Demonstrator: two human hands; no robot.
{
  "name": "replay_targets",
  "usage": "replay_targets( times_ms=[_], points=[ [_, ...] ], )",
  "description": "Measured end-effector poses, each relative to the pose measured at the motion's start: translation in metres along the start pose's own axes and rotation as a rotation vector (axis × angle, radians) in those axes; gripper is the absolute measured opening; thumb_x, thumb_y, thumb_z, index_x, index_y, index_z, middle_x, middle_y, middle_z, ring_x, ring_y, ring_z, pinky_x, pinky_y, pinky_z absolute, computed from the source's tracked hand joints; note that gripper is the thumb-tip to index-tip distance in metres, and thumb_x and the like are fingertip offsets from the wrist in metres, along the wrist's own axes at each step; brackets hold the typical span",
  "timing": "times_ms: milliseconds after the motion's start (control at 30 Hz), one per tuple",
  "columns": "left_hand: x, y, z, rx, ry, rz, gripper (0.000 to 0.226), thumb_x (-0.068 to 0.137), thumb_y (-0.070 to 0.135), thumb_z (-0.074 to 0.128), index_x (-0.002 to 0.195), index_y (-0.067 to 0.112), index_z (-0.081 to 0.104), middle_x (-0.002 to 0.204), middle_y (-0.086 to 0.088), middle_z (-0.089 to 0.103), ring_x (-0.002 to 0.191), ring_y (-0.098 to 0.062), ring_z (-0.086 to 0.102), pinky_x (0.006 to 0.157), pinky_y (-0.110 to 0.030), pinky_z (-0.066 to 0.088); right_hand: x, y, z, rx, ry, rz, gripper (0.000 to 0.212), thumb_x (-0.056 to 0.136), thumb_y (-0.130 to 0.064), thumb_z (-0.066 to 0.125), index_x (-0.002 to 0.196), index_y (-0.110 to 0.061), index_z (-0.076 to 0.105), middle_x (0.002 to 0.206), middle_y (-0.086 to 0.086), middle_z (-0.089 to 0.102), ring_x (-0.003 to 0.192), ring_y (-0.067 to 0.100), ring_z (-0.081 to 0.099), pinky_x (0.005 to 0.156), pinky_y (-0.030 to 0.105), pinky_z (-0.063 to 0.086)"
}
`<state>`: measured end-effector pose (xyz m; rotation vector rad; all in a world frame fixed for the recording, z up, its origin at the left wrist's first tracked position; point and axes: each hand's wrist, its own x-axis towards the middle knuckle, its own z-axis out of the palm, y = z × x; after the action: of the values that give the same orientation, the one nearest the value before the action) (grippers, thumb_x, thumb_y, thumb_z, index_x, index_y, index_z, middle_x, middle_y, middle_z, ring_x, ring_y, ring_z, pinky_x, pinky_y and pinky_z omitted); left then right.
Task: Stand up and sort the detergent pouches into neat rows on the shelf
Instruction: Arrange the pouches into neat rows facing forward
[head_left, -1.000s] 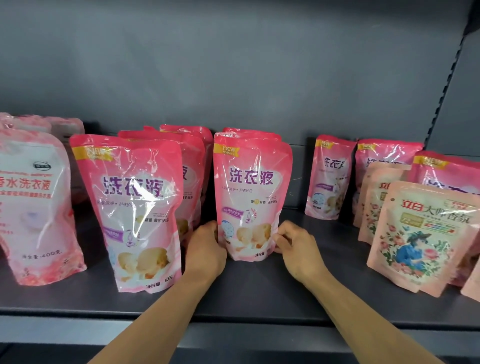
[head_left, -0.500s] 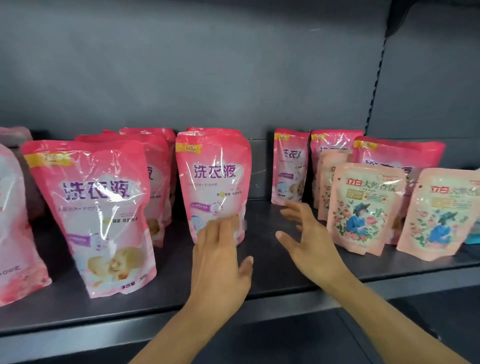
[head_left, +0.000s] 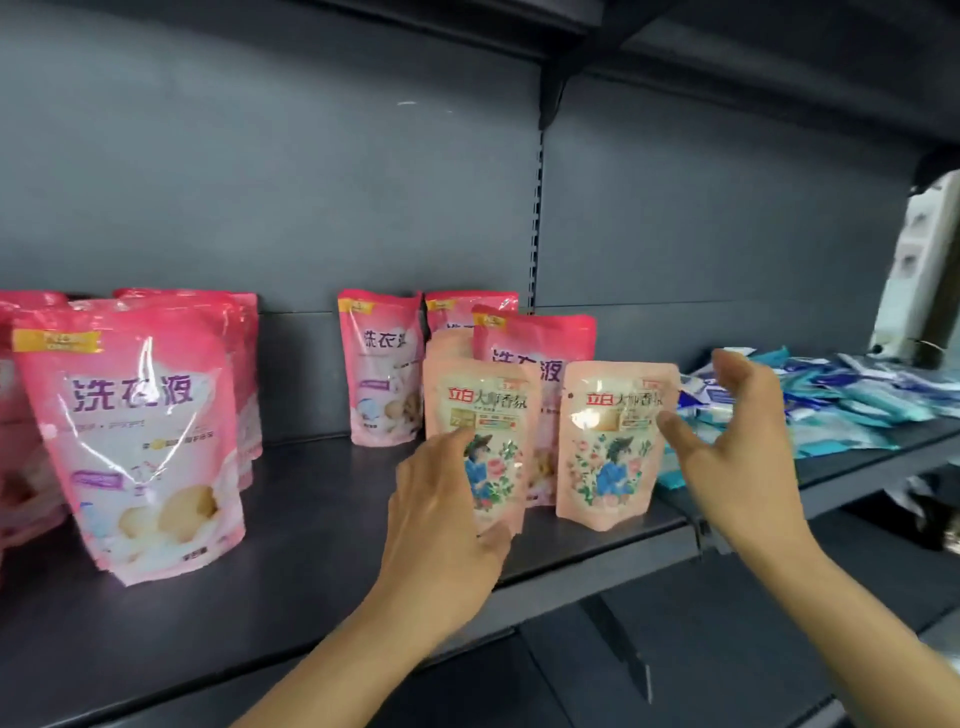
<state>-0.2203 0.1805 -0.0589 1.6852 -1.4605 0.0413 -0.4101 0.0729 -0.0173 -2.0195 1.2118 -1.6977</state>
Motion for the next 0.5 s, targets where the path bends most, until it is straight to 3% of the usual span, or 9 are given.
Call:
replay_targets(
  times_ms=[133,267,400,500],
  points=[
    [0.026,0.018,0.015,0.053,0.160,0.010,0.078,0.080,0.016,0.064,0.142,0.027,0.018,0.139,0.014,0.017,0.132,-0.007,0.016,0.112,-0.022,0.019,0.045,0.006,0.001,-0.065,-0.180,-0.110,0.057,0.084,-0.020,0.067,0.134,-0.015,0.040,0.138,0.003,0.041,0.129,0.019,0.040,0.099,0.024,0.030],
    [0.046,0.030,0.021,0.144,0.274,0.021,0.078,0.077,0.016,0.066,0.141,0.028,0.022,0.144,0.009,0.021,0.133,-0.009,0.015,0.111,-0.024,0.019,0.086,-0.017,0.019,-0.165,-0.397,-0.277,0.049,0.084,-0.031,0.067,0.127,-0.015,0.052,0.132,0.003,0.053,0.122,0.022,0.049,0.097,0.030,0.038],
    [0.063,0.033,0.022,0.248,0.294,-0.008,0.083,0.078,0.026,0.068,0.144,0.028,0.018,0.149,0.008,0.016,0.136,-0.011,0.012,0.113,-0.026,0.017,0.119,-0.039,0.048,-0.235,-0.563,-0.362,0.021,0.081,-0.033,0.065,0.092,-0.016,0.067,0.096,0.003,0.068,0.094,0.024,0.061,0.082,0.039,0.052],
    [0.073,0.032,0.019,0.267,0.306,-0.044,0.084,0.077,0.031,0.071,0.143,0.028,0.020,0.148,0.009,0.018,0.136,-0.012,0.012,0.114,-0.030,0.019,0.135,-0.055,0.069,-0.379,-0.740,-0.446,0.026,0.081,-0.030,0.062,0.072,-0.006,0.064,0.067,0.004,0.059,0.067,0.022,0.056,0.064,0.032,0.050]
  ],
)
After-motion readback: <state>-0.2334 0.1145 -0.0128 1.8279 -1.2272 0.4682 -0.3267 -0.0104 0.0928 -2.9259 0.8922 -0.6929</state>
